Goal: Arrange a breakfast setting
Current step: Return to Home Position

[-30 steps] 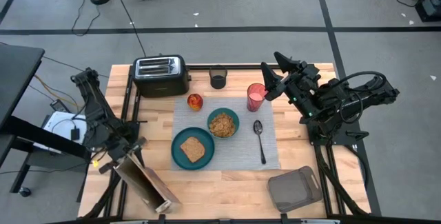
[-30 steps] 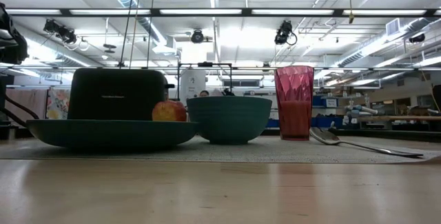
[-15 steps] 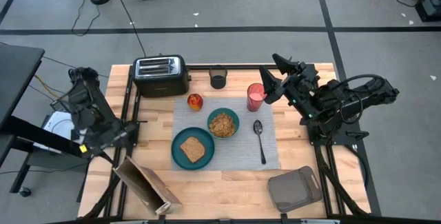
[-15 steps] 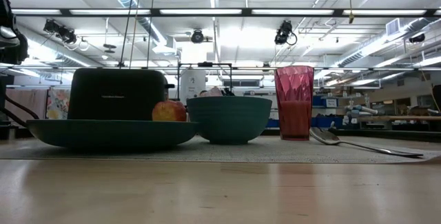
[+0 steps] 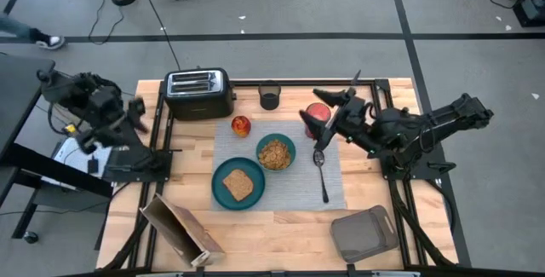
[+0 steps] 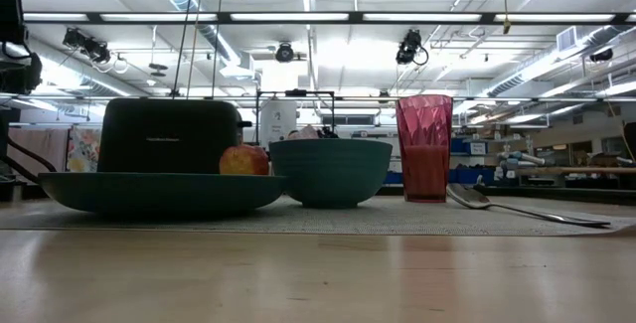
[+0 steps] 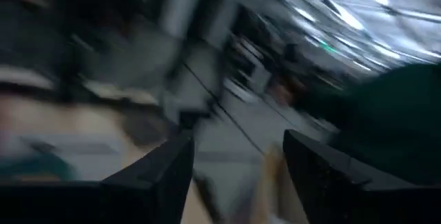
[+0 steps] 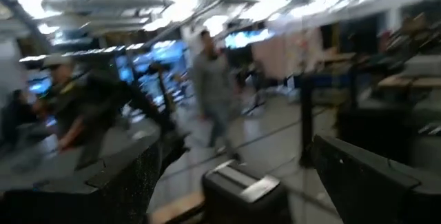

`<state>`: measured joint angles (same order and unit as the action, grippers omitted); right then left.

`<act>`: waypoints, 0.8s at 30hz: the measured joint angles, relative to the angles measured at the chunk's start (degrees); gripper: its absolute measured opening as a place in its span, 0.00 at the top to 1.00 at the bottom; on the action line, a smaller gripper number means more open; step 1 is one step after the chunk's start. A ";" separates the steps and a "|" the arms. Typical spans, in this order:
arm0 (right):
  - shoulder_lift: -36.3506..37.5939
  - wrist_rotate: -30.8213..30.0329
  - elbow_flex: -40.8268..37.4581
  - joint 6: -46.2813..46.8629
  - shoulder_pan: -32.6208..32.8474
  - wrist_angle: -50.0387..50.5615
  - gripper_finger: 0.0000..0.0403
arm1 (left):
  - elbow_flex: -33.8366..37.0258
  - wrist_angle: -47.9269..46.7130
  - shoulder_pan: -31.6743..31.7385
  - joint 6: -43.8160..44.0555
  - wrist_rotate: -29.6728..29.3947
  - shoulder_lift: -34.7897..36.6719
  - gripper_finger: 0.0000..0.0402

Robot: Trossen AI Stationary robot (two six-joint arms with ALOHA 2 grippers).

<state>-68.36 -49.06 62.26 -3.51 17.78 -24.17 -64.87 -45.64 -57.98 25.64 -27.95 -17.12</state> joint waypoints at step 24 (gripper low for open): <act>22.37 41.18 -6.53 7.55 -12.34 36.50 0.72 | 27.84 36.08 9.14 -6.79 -36.06 -2.15 0.97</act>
<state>-45.98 -7.88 55.73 4.04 5.43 12.33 -37.03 -9.56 -48.84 18.85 -64.01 -19.28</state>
